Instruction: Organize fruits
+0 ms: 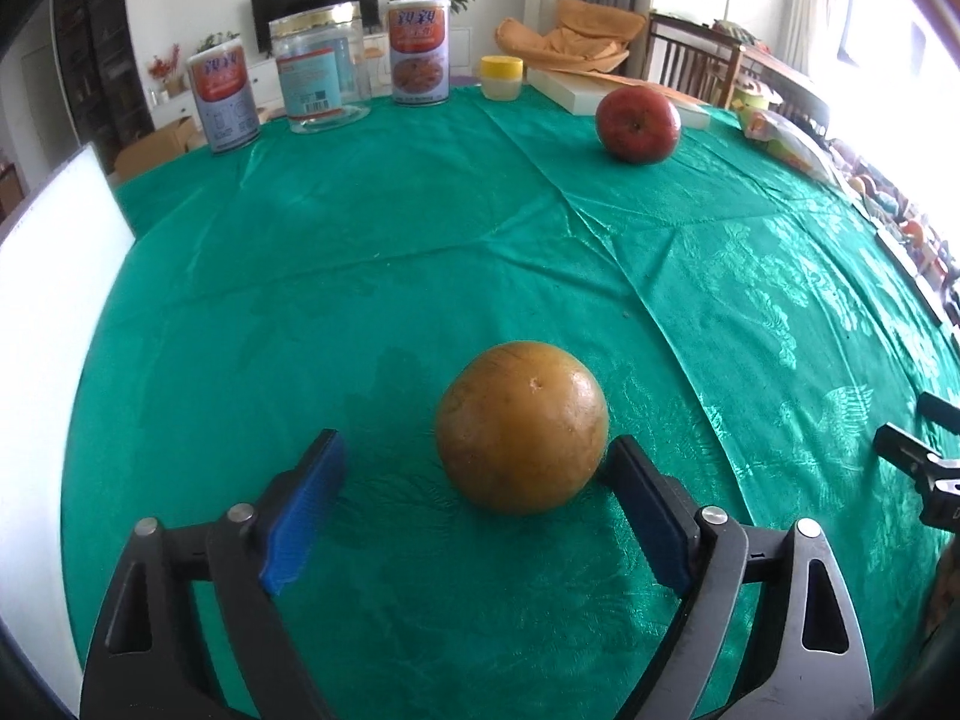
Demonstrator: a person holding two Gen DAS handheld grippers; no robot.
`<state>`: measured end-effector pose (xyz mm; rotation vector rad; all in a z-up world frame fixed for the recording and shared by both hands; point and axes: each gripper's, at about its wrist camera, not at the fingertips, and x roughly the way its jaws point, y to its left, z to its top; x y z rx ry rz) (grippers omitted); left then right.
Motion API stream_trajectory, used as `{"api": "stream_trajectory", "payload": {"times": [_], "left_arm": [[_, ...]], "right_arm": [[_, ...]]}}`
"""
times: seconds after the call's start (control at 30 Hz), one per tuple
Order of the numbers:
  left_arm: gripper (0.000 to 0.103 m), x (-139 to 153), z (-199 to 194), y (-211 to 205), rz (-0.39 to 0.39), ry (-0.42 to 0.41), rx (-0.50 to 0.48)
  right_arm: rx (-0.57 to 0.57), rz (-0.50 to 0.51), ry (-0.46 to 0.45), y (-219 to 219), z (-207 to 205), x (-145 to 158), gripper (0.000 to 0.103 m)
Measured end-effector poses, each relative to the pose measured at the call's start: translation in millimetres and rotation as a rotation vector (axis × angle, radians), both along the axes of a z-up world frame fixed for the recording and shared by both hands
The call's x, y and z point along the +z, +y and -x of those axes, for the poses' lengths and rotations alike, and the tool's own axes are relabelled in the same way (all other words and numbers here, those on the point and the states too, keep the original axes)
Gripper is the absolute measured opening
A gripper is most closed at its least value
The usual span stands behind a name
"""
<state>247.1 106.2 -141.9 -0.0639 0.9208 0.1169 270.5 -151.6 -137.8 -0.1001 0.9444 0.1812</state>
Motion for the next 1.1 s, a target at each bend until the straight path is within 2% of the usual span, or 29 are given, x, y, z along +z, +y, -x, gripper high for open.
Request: {"api": "stream_trajectory", "payload": {"times": [0.1,0.17,0.33,0.5,0.57,0.7,0.73,0.77,0.8,0.9,1.0,1.1], "left_arm": [[0.098,-1.0,-0.2,-1.6,-0.005,0.007,-0.006],[0.099,-1.0,-0.2,-1.6,-0.006,0.008,-0.003],[0.100,-1.1,-1.2,-1.9,-0.006,0.009,0.002],[0.100,-1.2,-1.3,-1.9,-0.007,0.009,0.003],[0.100,-1.2,-1.1,-1.9,-0.007,0.009,0.003],[0.100,-1.5,-1.4,-1.5,-0.007,0.009,0.003],[0.100,-1.4,-1.4,-1.5,-0.007,0.010,0.003],[0.100,-1.4,-1.4,-1.5,-0.007,0.009,0.003],[0.100,-1.5,-1.6,-1.4,-0.007,0.009,0.003],[0.100,-2.3,-1.2,-0.5,-0.006,0.009,0.003],[0.100,-2.4,-0.9,0.0,-0.006,0.009,0.004],[0.100,-2.3,-1.0,0.0,-0.006,0.009,0.004]], "right_arm": [[0.070,-0.016,0.098,4.5,-14.8,5.0,0.103],[0.062,-0.164,0.174,3.1,-40.6,16.4,0.103],[-0.022,-0.522,0.285,18.6,-135.3,39.5,0.103],[-0.083,-0.683,0.369,52.1,-222.1,28.8,0.103],[-0.115,-0.770,0.406,61.8,-243.4,19.5,0.103],[-0.158,-0.845,0.486,84.3,-270.2,-0.6,0.102],[-0.156,-0.853,0.479,88.6,-272.2,-2.0,0.101],[-0.143,-0.844,0.474,93.7,-274.5,-1.4,0.090],[-0.141,-0.789,0.485,98.9,-276.1,-2.1,0.069],[-0.085,-0.716,0.449,103.1,-272.7,2.9,0.069],[0.017,-0.524,0.377,108.3,-253.6,18.3,0.069],[0.113,-0.379,0.280,96.9,-213.7,35.6,0.069]]}}
